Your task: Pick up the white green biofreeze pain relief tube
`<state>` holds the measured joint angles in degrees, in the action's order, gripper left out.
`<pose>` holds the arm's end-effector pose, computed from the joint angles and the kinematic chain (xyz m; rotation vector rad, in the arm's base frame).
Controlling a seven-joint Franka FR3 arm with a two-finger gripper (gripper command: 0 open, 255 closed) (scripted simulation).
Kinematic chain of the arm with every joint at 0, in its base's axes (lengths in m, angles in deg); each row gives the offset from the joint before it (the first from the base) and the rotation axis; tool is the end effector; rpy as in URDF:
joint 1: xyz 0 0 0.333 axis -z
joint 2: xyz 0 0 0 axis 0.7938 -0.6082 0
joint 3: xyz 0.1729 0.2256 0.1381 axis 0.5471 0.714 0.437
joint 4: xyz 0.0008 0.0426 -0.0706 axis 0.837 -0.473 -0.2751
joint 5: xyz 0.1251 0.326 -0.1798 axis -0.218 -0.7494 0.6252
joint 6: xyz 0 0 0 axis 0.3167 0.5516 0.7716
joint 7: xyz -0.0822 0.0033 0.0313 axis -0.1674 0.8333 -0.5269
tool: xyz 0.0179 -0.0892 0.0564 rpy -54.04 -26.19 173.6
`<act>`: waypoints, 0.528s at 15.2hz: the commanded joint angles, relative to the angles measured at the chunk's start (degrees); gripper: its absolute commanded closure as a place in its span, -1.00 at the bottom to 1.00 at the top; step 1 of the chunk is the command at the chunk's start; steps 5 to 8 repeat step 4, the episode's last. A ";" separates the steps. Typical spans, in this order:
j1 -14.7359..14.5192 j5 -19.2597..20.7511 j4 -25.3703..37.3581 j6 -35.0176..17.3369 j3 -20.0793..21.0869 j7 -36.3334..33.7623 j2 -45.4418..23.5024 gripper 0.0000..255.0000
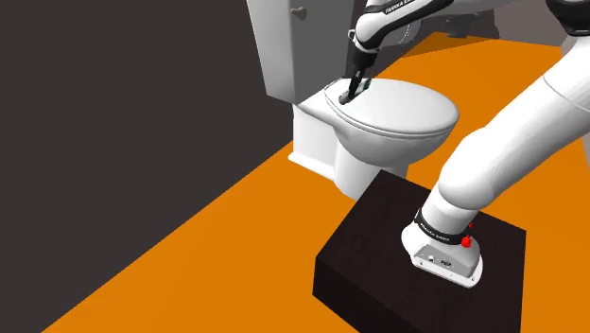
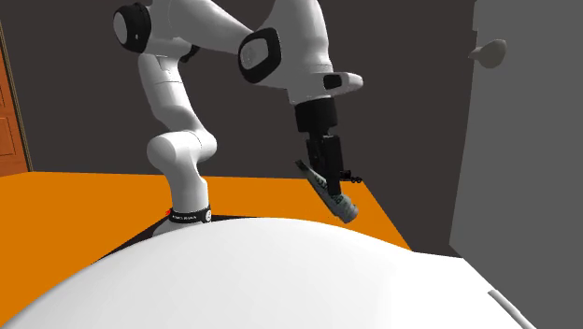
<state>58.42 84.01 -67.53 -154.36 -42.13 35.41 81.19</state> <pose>0.4074 -0.2478 0.4540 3.0115 0.4087 0.2825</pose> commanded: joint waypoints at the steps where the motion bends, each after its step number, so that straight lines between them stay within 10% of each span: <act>1: -0.01 0.10 1.08 1.56 0.27 -0.24 0.49 1.00; 8: 0.00 0.17 1.71 2.50 0.40 -0.33 0.81 1.00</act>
